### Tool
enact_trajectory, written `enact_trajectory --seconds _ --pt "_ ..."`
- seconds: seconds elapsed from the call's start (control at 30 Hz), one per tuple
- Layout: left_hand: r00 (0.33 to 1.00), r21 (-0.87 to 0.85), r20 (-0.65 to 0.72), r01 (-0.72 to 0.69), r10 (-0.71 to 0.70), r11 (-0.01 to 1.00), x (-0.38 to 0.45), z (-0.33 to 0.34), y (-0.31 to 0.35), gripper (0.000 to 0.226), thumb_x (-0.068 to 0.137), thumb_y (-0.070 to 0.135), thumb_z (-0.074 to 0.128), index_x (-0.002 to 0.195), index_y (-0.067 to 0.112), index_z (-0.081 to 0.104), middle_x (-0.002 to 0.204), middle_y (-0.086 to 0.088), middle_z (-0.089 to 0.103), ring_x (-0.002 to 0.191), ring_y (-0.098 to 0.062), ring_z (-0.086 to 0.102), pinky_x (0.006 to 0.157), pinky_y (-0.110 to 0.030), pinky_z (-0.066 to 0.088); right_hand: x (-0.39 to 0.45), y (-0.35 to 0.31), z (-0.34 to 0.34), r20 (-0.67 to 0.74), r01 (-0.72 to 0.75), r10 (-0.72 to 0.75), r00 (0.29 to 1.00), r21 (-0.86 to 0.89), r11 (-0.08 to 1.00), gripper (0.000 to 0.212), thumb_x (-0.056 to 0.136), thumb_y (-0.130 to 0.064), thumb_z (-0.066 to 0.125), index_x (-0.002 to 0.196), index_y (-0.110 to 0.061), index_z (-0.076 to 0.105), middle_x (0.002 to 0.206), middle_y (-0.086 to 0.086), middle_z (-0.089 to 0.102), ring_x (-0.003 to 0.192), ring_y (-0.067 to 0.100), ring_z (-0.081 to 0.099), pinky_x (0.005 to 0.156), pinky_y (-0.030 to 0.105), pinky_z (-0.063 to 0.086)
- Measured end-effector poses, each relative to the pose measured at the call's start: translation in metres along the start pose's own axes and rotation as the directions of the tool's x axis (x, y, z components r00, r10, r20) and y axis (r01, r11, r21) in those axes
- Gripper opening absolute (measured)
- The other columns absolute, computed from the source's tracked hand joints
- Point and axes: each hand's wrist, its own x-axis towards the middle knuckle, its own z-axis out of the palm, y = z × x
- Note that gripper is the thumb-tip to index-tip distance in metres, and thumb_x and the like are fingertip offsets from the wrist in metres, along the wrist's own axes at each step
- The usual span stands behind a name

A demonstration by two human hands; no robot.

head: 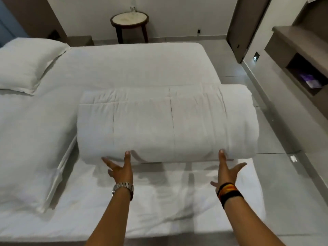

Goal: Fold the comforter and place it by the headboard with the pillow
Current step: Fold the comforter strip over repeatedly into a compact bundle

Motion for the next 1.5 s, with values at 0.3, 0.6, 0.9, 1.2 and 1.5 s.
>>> enact_trajectory --seconds 0.3,0.6,0.9,1.2,1.5 --pt "0.886 -0.541 0.001 0.391 -0.464 0.745 0.115 0.104 0.032 0.163 0.036 0.086 0.084 0.159 0.041 -0.012 0.167 -0.003 0.025 0.141 -0.04 0.042 0.103 -0.074 0.04 0.127 -0.057 0.137 -0.201 -0.198 0.249 0.948 0.241 0.95 0.195 0.017 -0.081 0.093 0.162 -0.03 -0.027 0.177 0.004 0.0 0.159 0.035 0.02 0.12 0.07 0.027" --pt "0.889 -0.331 -0.179 0.35 -0.422 0.876 0.137 0.113 0.013 0.146 0.047 0.072 0.09 0.159 0.01 0.022 0.16 -0.008 0.038 0.139 -0.031 0.047 0.116 -0.046 0.039 0.142 -0.031 0.137 -0.245 -0.002 0.067 0.967 0.254 0.967 0.143 0.063 -0.019 0.102 0.165 -0.024 0.001 0.162 0.005 0.037 0.142 0.027 0.045 0.121 0.044 0.036" --pt "0.911 -0.386 -0.204 0.26 -0.357 0.885 -0.009 0.0 -0.004 0.128 0.056 0.054 0.097 0.154 0.003 0.033 0.153 -0.009 0.048 0.134 -0.028 0.053 0.115 -0.039 0.042 0.0 -0.003 0.028 -0.275 0.116 -0.063 0.96 0.184 0.976 0.141 0.064 -0.02 0.102 0.165 -0.017 0.004 0.166 0.01 0.032 0.147 0.027 0.042 0.121 0.036 0.031" --pt "0.979 -0.094 -0.028 0.199 -0.202 0.975 -0.1 -0.114 -0.042 0.142 0.054 0.089 0.067 0.163 0.013 0.019 0.164 -0.016 0.031 0.147 -0.037 0.037 0.121 -0.05 0.031 -0.17 0.06 -0.086 0.298 -0.277 0.356 0.886 -0.276 0.92 0.074 0.092 -0.032 0.08 0.15 -0.012 0.039 0.14 0.019 0.052 0.117 0.038 0.063 0.065 0.049 0.066" --pt "0.987 0.076 -0.159 0.03 -0.018 0.997 -0.12 -0.054 -0.102 0.103 0.085 0.082 0.045 0.149 0.054 -0.03 0.165 -0.003 -0.035 0.155 -0.045 -0.013 0.117 -0.072 0.011 -0.103 0.025 0.046 0.981 0.949 -0.141 0.134 -0.168 -0.267 0.075 0.098 -0.072 0.041 0.164 -0.037 0.033 0.174 0.007 0.024 0.16 0.03 0.02 0.127 0.061 0.014"
